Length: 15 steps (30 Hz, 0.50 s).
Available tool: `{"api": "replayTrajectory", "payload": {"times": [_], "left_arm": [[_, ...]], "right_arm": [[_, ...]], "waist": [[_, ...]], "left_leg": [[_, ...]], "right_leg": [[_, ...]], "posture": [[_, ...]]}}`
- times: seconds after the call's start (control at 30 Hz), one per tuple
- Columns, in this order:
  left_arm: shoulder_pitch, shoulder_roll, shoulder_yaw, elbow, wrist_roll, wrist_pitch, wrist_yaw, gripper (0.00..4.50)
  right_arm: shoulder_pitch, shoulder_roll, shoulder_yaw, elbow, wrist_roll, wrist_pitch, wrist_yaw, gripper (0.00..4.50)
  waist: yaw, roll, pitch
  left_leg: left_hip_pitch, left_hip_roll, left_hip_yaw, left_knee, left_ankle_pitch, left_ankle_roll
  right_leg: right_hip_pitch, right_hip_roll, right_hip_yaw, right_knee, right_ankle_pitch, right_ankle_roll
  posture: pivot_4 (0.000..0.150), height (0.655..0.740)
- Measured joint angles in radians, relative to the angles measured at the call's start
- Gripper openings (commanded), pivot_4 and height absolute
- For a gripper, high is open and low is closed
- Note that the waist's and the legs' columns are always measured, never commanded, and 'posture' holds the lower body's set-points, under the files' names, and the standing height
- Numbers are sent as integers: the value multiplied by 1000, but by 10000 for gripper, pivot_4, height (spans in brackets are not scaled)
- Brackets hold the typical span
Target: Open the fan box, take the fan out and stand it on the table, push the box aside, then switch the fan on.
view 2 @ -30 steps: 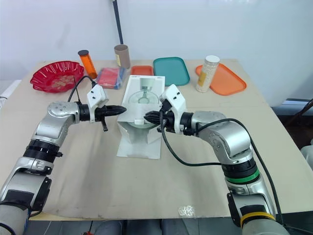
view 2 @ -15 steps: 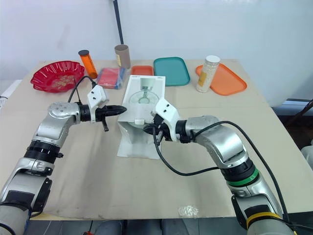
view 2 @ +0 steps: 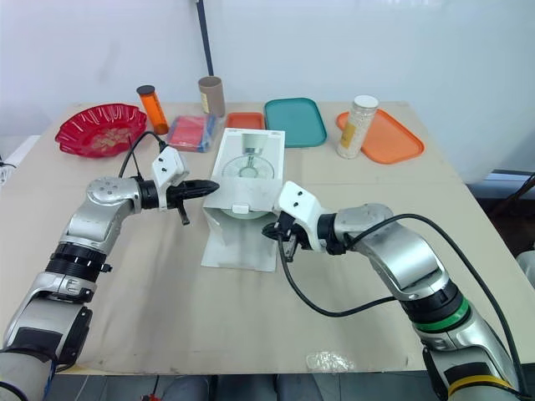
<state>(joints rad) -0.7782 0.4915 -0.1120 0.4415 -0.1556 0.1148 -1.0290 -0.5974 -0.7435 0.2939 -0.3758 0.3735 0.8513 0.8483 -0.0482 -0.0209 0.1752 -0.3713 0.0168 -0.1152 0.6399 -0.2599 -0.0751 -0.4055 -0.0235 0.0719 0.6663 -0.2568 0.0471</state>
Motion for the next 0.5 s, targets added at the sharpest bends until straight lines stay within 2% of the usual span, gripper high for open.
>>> {"api": "replayTrajectory", "payload": {"times": [0.17, 0.33, 0.4, 0.5], "left_arm": [[0, -2, 0, 0, -1, 0, -2, 0], [9, -3, 1, -14, -2, 1, -3, 0], [15, -2, 4, -21, -2, 1, -3, 0], [20, -2, 6, -28, -2, 2, -2, 0]], "right_arm": [[25, -62, -1, 7, -39, -35, 22, 353], [36, -66, 2, 100, -108, -92, 18, 353], [31, -44, 1, 142, -125, -95, 1, 353], [-6, 62, -6, 242, -150, -94, -70, 353]], "waist": [[0, 0, 0], [0, 0, 0], [0, 0, 0], [-2, 0, 0]], "left_leg": [[0, 0, 0, 0, 0, 0], [0, 0, 0, 0, 0, 0], [0, 0, 0, 0, 0, 0], [0, 0, 0, 0, 0, 0]], "right_leg": [[0, 0, 0, 0, 0, 0], [0, 0, 0, 0, 0, 0], [0, 0, 0, 0, 0, 0], [0, 0, 0, 0, 0, 0]], "posture": [[1500, 7400], [1500, 7400], [1500, 7400], [1500, 7400]]}}
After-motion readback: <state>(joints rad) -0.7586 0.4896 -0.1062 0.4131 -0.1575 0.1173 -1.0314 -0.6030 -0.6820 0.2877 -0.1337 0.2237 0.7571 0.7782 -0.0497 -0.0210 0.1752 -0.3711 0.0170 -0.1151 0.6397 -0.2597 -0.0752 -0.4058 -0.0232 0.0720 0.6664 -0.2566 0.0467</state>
